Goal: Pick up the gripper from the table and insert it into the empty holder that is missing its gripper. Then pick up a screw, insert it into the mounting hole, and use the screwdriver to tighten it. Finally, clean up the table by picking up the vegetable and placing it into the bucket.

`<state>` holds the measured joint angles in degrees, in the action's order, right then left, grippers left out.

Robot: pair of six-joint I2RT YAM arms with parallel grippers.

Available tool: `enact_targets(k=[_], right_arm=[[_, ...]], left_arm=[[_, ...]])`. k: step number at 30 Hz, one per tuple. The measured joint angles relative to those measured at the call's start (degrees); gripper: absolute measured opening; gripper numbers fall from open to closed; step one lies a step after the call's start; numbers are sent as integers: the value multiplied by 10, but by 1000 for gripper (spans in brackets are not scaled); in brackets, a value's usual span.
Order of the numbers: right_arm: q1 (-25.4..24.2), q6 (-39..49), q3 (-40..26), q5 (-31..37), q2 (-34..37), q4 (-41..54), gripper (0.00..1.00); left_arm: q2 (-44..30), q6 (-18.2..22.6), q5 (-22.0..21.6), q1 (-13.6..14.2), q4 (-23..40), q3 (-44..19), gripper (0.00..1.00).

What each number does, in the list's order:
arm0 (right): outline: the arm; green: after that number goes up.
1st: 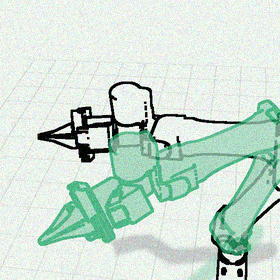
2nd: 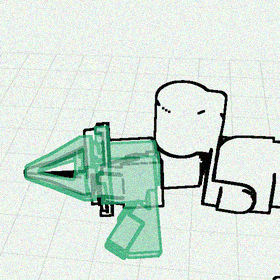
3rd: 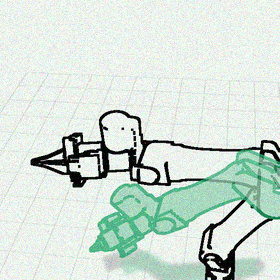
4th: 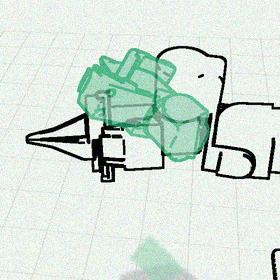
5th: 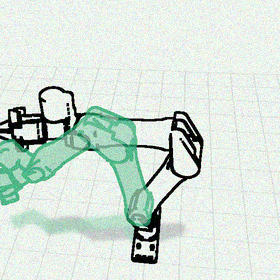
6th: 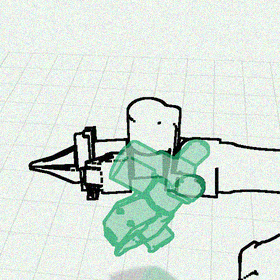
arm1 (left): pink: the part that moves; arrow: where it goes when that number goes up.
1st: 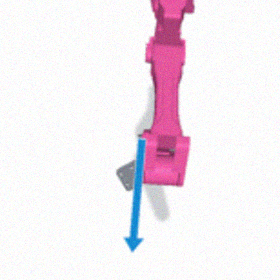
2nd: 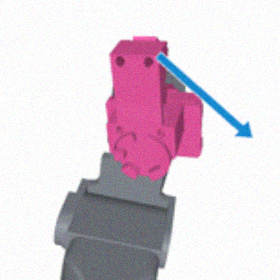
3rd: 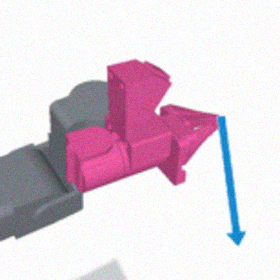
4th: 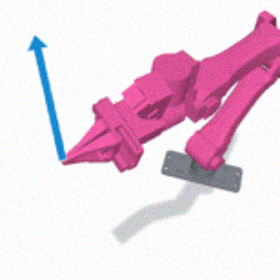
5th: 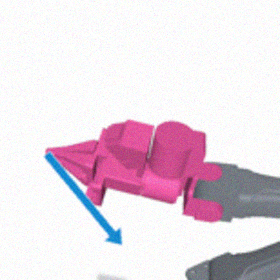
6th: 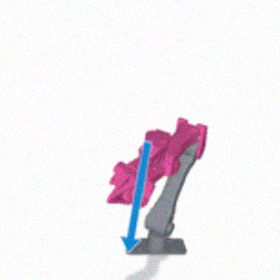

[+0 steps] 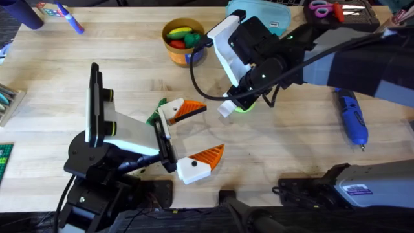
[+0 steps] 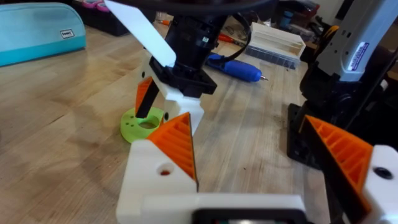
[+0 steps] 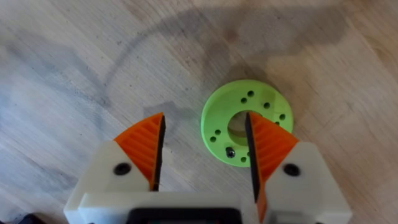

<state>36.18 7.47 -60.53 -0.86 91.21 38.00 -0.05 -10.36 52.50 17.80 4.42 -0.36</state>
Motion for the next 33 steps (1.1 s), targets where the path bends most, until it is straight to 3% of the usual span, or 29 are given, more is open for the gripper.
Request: enact_targets(k=[19, 33], right_arm=[[3, -2, -1, 4, 2, 65, 668], [3, -21, -5, 60, 5, 80, 668]], left_arm=[[0, 0, 0, 0, 0, 0, 989], [0, 0, 0, 0, 0, 0, 989]])
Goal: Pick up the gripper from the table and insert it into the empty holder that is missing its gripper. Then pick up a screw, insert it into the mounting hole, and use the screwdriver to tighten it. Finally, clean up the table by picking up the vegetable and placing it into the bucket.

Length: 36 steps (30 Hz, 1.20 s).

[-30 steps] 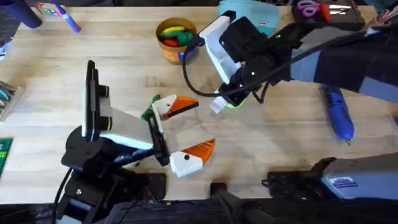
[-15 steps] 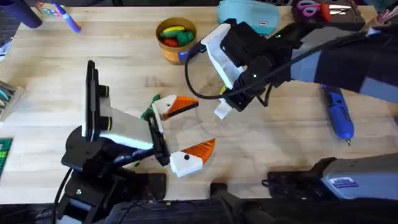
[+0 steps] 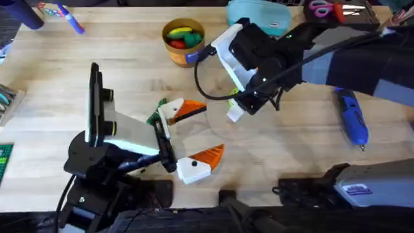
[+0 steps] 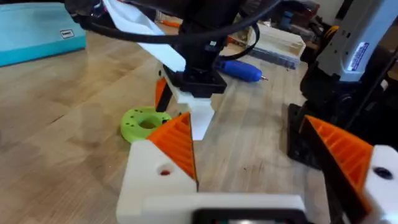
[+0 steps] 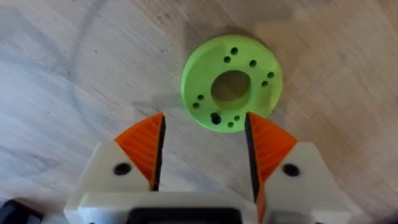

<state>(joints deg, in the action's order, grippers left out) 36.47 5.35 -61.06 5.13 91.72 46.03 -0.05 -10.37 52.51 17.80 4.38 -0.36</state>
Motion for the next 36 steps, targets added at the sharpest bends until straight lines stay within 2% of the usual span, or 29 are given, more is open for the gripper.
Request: enact_targets(k=[2, 4, 7, 10, 11, 15, 22, 36], right_arm=[[0, -1, 0, 0, 6, 0, 630], [0, -4, 0, 0, 14, -1, 479], [0, -7, -1, 5, 18, -2, 351], [0, -8, -3, 7, 18, -6, 178], [0, -8, -3, 7, 18, -8, 160], [0, -10, -3, 7, 18, -9, 167], [0, -9, -3, 9, 18, -14, 360], [0, -9, -19, 9, 18, -24, 400]], left_arm=[[0, 0, 0, 0, 0, 0, 989], [0, 0, 0, 0, 0, 0, 989], [0, 0, 0, 0, 0, 0, 989], [0, 0, 0, 0, 0, 0, 989], [0, 0, 0, 0, 0, 0, 989], [0, 0, 0, 0, 0, 0, 989], [0, 0, 0, 0, 0, 0, 989], [0, 0, 0, 0, 0, 0, 989]])
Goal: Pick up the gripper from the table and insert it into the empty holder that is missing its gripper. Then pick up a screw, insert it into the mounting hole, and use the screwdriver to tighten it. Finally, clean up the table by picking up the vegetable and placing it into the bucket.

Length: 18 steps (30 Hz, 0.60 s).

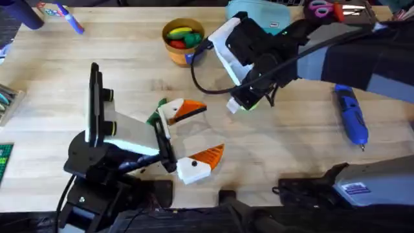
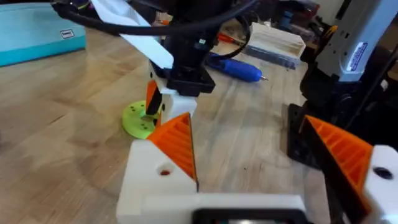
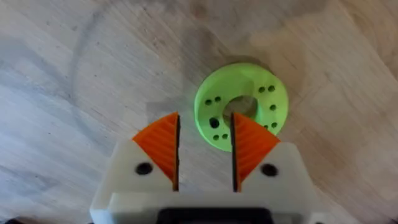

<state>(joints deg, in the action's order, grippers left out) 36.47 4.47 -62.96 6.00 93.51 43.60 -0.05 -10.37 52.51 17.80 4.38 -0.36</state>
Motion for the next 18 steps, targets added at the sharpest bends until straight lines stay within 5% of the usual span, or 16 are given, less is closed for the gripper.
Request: enact_targets(k=[18], right_arm=[[-3, 0, 0, 0, 17, 4, 358]], left_arm=[[0, 0, 0, 0, 0, 0, 989]])
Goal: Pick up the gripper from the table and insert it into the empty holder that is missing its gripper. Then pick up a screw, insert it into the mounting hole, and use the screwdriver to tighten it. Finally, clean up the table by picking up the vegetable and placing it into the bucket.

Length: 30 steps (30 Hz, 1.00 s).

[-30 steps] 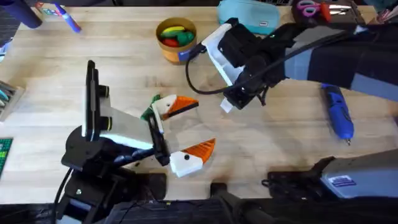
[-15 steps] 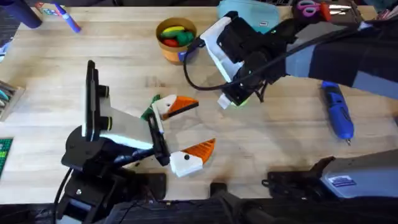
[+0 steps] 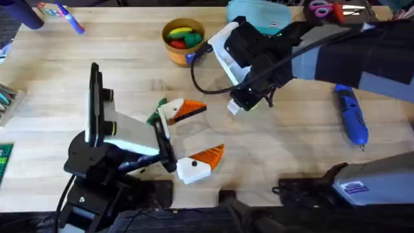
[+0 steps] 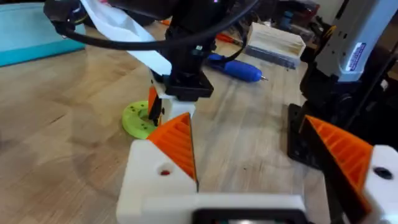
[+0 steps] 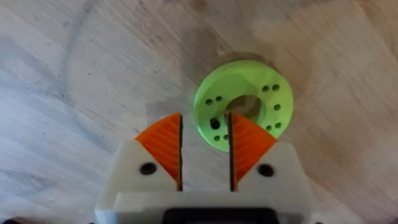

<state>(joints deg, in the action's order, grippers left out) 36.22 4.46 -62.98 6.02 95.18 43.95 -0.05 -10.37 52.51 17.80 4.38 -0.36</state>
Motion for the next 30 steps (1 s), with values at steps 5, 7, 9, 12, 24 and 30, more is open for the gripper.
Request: enact_targets(k=[5, 7, 9, 12, 24, 30], right_arm=[[-5, 0, 0, 2, 1, 0, 312], [-6, 0, 0, 2, 1, -1, 303], [-6, 0, 0, 2, 1, -2, 273], [-6, 0, 0, 2, 1, -3, 235], [-6, -1, -4, 2, 1, -7, 12], [-6, -2, -4, 2, 1, -5, 7]], left_arm=[[0, 0, 0, 0, 0, 0, 989], [0, 0, 0, 0, 0, 0, 989], [0, 0, 0, 0, 0, 0, 989], [0, 0, 0, 0, 0, 0, 989], [0, 0, 0, 0, 0, 0, 989], [0, 0, 0, 0, 0, 0, 989]])
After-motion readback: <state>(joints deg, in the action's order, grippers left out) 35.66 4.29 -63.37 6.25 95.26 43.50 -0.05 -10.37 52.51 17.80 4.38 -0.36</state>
